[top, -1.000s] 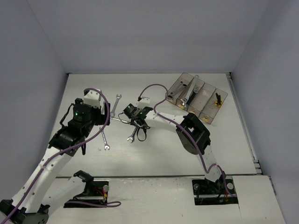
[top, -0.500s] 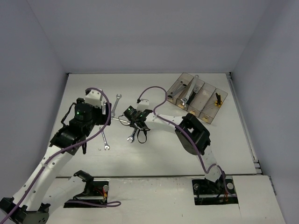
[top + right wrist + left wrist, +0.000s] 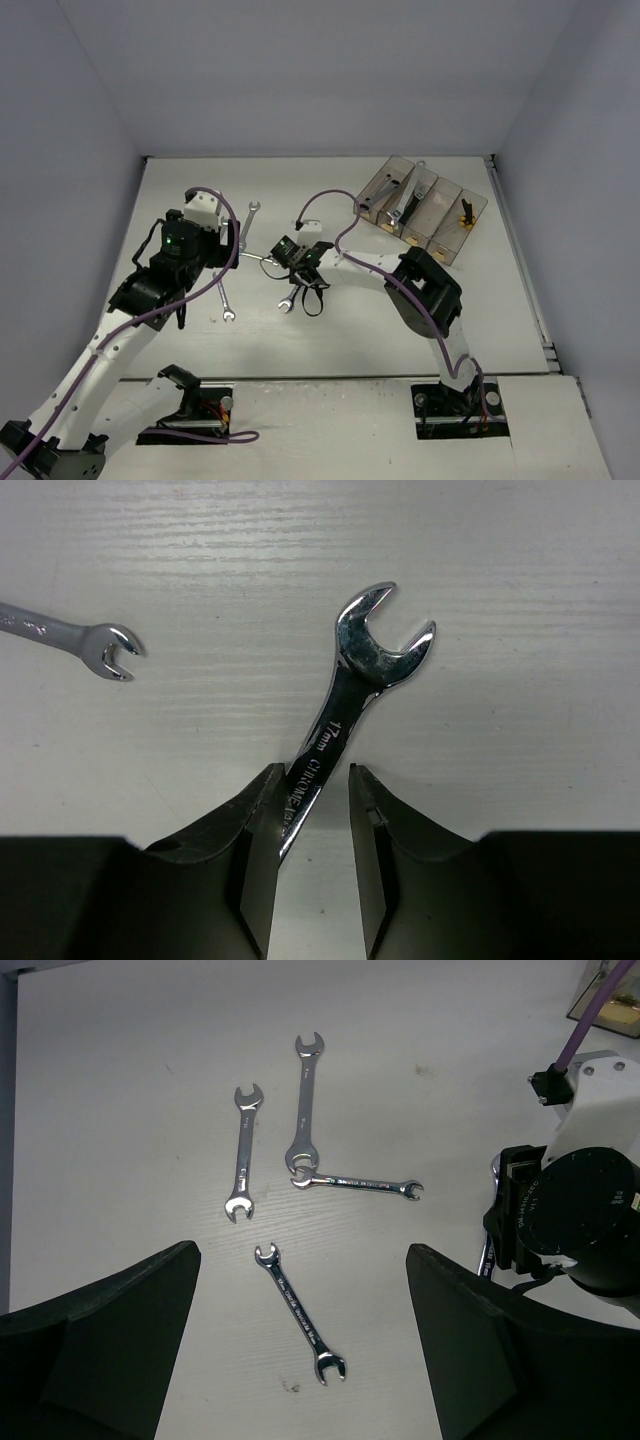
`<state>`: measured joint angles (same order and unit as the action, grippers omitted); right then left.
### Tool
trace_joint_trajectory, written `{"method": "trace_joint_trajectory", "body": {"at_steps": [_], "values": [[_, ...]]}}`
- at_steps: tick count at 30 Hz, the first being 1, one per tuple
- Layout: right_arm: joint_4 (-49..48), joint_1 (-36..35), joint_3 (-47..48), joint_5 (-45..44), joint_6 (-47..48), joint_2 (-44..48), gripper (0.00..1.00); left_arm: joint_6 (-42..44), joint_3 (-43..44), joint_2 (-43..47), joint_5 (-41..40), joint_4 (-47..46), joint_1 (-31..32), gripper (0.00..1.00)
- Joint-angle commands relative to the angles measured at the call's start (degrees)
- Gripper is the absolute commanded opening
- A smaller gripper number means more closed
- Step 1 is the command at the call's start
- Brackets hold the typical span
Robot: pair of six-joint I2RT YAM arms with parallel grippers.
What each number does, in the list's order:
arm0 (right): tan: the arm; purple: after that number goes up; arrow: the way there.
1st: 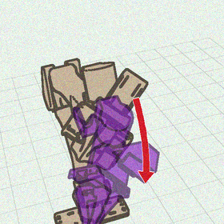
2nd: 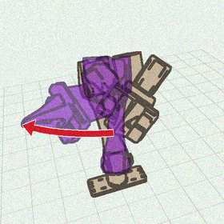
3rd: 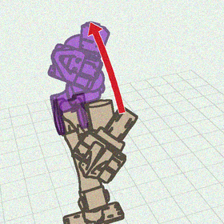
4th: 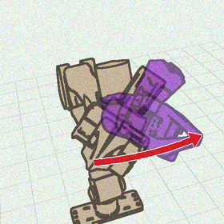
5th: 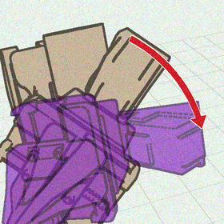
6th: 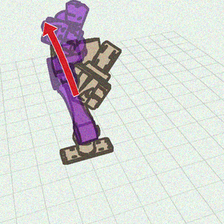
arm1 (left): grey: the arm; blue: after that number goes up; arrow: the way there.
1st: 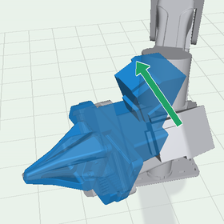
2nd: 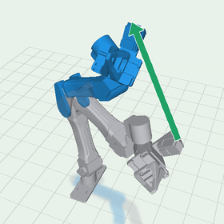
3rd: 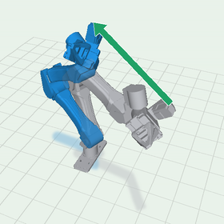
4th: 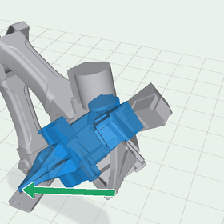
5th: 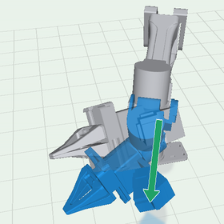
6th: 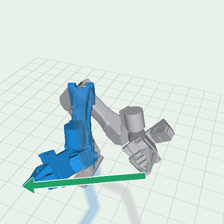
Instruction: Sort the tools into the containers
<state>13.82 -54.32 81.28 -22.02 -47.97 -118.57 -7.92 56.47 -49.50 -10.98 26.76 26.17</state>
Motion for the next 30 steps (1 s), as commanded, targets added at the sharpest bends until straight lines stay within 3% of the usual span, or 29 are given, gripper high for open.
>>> {"method": "trace_joint_trajectory", "body": {"at_steps": [1, 5, 8, 16, 21, 24, 30], "values": [[11.84, 0.0, -2.34, -1.33, 6.99, 0.16, 0.24, -0.51, 0.84, -0.25, 0.17, -3.21, -0.33, 0.81], [11.84, 0.46, -1.83, -2.89, 16.06, 0.63, 0.19, -0.6, 0.84, -0.25, 0.52, -3.21, -0.33, 0.81], [11.84, 3.43, -1.75, 1.67, 17.47, 1.04, 0.19, -0.52, 0.84, -0.17, 0.44, -3.21, -0.25, 0.81], [11.77, 6.07, -2.55, 3.2, 6.92, 1.71, 0.35, -0.6, 0.75, 0.01, 0.57, -3.21, -0.25, 0.81], [11.55, 5.93, -3.0, 4.09, 2.16, -0.62, 0.37, -0.63, 0.81, -0.16, 0.93, -3.21, -0.33, 0.81], [10.73, 5.65, -2.51, 6.08, 2.25, -2.52, 0.31, -0.69, 0.84, -0.15, 1.05, -3.21, -0.26, 0.81], [8.72, 5.89, -0.58, 9.69, 8.56, -4.13, 0.03, -0.56, 0.79, 0.37, 0.69, -3.21, -0.25, 0.81]]}}
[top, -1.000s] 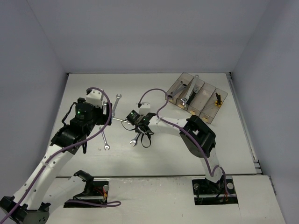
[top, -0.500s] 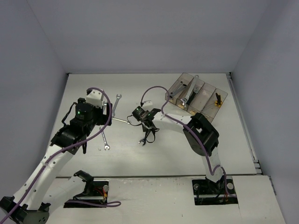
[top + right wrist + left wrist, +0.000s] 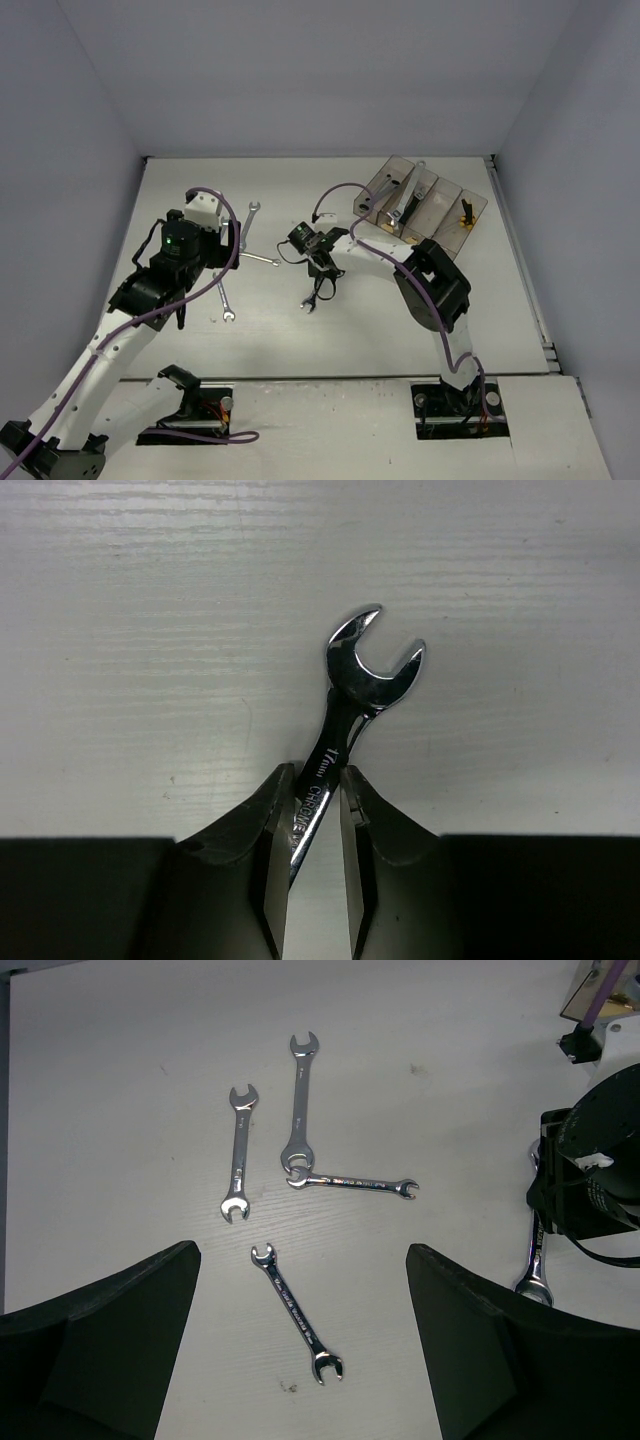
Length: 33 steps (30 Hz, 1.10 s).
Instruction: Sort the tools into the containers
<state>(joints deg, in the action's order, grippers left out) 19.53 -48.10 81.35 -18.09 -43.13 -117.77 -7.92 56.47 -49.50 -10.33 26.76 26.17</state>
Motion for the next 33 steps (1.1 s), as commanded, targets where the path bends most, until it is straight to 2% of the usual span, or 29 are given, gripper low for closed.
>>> {"method": "trace_joint_trajectory", "body": {"at_steps": [1, 10, 14, 18, 23, 33], "values": [[2.94, -0.35, -0.02, 6.31, 5.97, -5.14, 0.0, -0.59, 0.77, 0.45, -0.15, -3.21, -0.26, 0.81], [2.93, -1.7, 2.04, 10.88, 35.4, -3.01, 0.0, -0.25, 0.66, 1.02, -0.31, -3.25, -0.29, 0.81], [2.98, -1.48, -1.2, 15.61, 41.05, 0.43, 0.0, -0.25, 0.57, 1.15, -0.47, -3.13, -0.25, 0.81], [3.05, -0.55, -3.02, 16.77, 36.73, 2.14, 0.02, -0.16, 0.58, 1.15, -0.65, -3.29, -0.33, 0.81], [2.93, -0.76, -4.01, 20.8, 30.08, 2.09, 0.16, -0.3, 0.75, 0.84, -0.31, -3.12, -0.3, 0.81], [3.79, -1.39, -5.73, 22.48, 23.24, 2.17, 0.31, -0.25, 0.75, 0.81, -0.4, -3.12, -0.26, 0.81]]}}
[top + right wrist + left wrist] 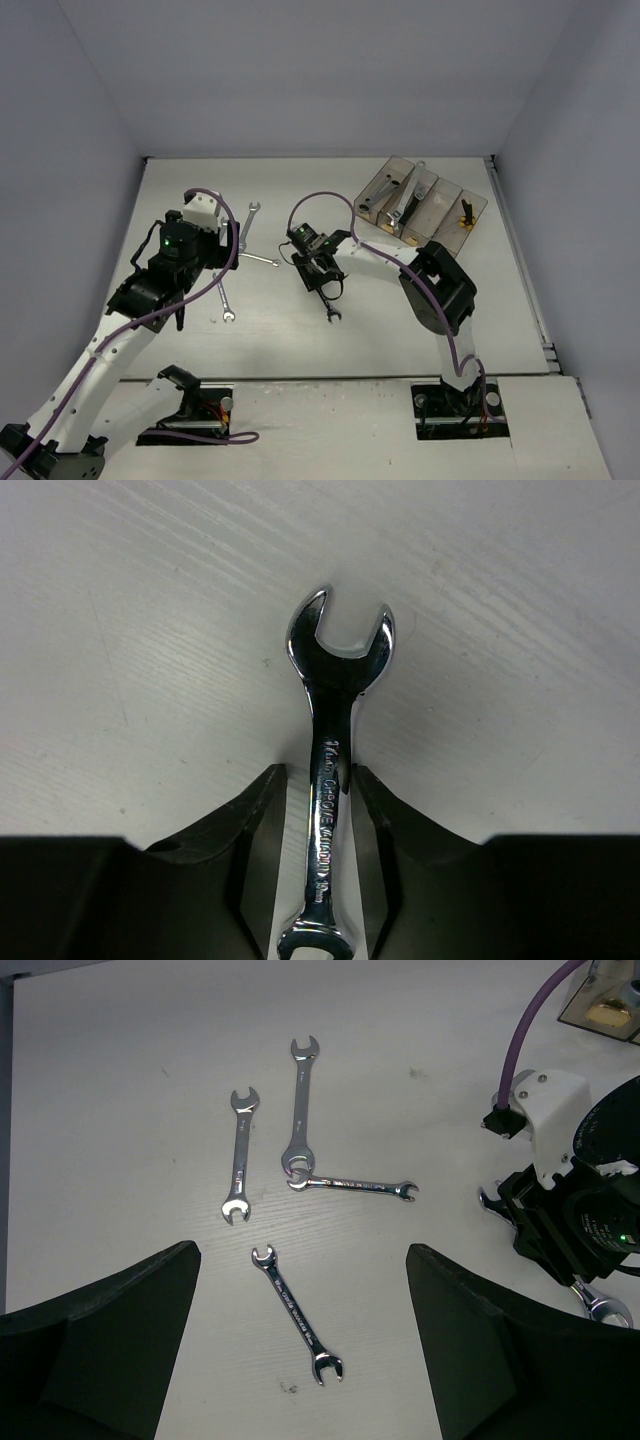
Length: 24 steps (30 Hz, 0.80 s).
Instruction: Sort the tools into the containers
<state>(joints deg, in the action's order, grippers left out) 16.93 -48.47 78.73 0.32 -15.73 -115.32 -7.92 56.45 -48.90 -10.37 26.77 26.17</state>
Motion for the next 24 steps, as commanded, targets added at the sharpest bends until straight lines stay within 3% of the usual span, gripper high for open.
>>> {"method": "trace_joint_trajectory", "body": {"at_steps": [1, 17, 21, 24], "values": [[7.1, -0.96, -3.04, 3.66, -4.38, -0.31, 0.32, -0.31, 0.77, 0.21, -0.3, -3.07, -0.25, 0.81], [14.18, -2.51, -2.15, 0.91, -6.42, -0.78, 0.31, -0.31, 0.86, 0.48, 0.09, -3.12, -0.33, 0.81], [14.09, -2.56, -2.01, 1.7, -5.54, -2.29, 0.26, -0.25, 0.86, 0.52, 0.0, -3.04, -0.29, 0.81], [14.07, -2.62, -1.78, 1.7, -5.25, -3.69, 0.16, -0.15, 0.93, 0.51, -0.14, -3.02, -0.25, 0.81]]}}
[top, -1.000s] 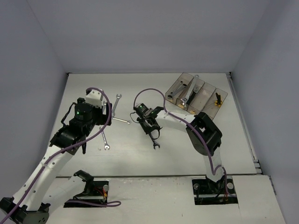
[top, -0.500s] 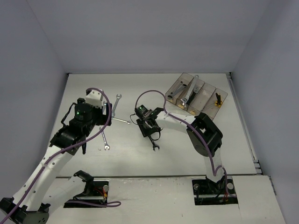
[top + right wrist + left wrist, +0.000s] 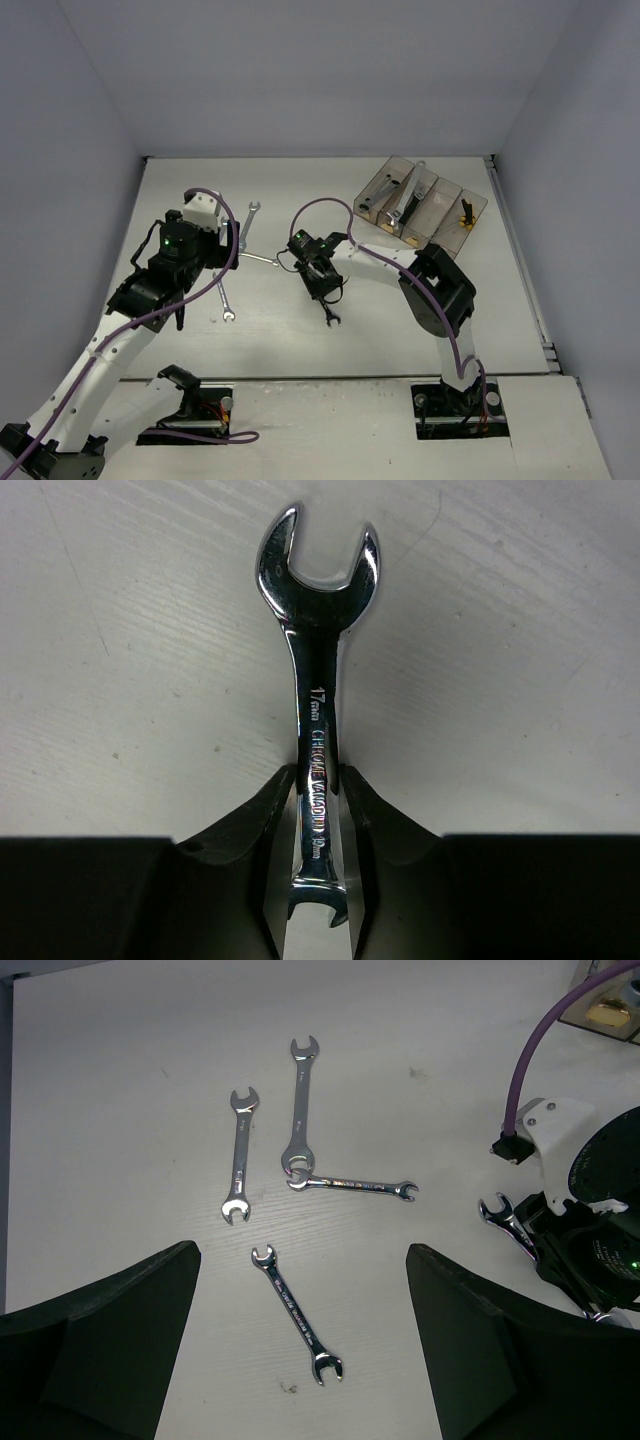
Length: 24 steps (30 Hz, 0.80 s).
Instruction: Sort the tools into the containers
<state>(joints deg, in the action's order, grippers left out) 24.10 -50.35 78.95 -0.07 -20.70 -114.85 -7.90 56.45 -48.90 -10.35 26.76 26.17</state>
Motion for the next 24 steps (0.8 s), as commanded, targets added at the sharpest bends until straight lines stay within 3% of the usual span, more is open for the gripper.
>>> {"method": "trace_joint_trajectory", "body": {"at_steps": [1, 2, 24], "values": [[6.86, -0.78, -1.87, 1.88, -0.25, -4.63, 0.06, -0.12, 0.89, 0.6, -0.29, -2.97, -0.25, 0.81], [6.84, -0.8, -1.7, 1.62, -0.22, -5.0, 0.0, -0.12, 0.86, 0.67, -0.39, -2.95, -0.25, 0.81], [6.75, 5.42, 5.59, -7.48, -3.47, 7.91, 0.0, -0.1, 0.85, 1.26, -1.25, -2.86, -0.25, 0.81]]}}
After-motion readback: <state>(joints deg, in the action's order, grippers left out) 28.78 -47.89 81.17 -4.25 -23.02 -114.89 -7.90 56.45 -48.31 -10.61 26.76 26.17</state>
